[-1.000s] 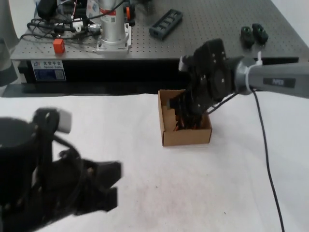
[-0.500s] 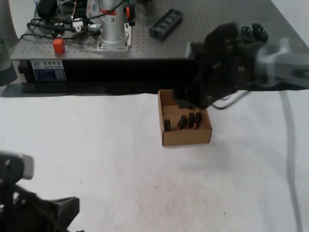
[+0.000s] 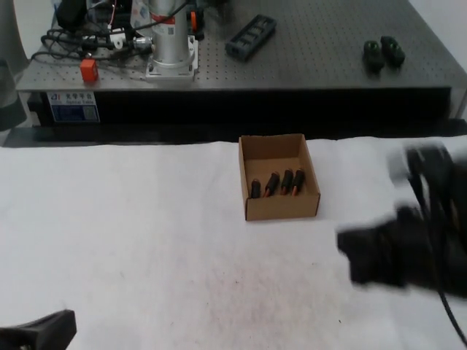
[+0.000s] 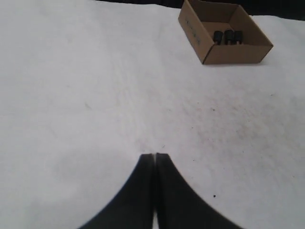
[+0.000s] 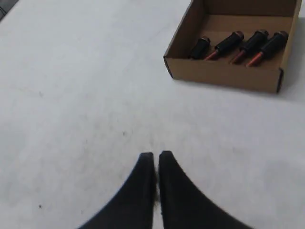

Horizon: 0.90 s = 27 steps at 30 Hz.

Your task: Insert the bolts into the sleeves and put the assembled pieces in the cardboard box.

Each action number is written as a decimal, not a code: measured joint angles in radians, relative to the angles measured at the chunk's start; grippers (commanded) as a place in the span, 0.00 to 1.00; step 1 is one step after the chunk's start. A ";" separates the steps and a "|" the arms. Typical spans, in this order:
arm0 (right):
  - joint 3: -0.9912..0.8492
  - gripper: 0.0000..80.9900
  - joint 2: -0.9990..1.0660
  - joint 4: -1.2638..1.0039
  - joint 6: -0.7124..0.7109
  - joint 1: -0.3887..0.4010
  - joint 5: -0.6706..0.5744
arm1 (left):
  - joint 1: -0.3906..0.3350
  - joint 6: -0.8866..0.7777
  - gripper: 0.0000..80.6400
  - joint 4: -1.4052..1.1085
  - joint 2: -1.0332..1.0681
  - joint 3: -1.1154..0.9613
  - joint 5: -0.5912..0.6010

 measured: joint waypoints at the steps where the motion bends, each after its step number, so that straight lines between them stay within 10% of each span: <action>1: 0.046 0.04 -0.091 0.000 0.018 0.000 0.000 | 0.000 -0.006 0.01 0.011 0.000 0.002 0.000; 9: 0.381 0.04 -0.327 0.003 0.065 0.000 0.000 | 0.000 -0.007 0.01 0.073 0.000 0.003 0.046; 27: 0.451 0.04 -0.333 -0.003 0.102 0.000 0.000 | 0.000 -0.004 0.01 -0.084 0.000 0.107 0.030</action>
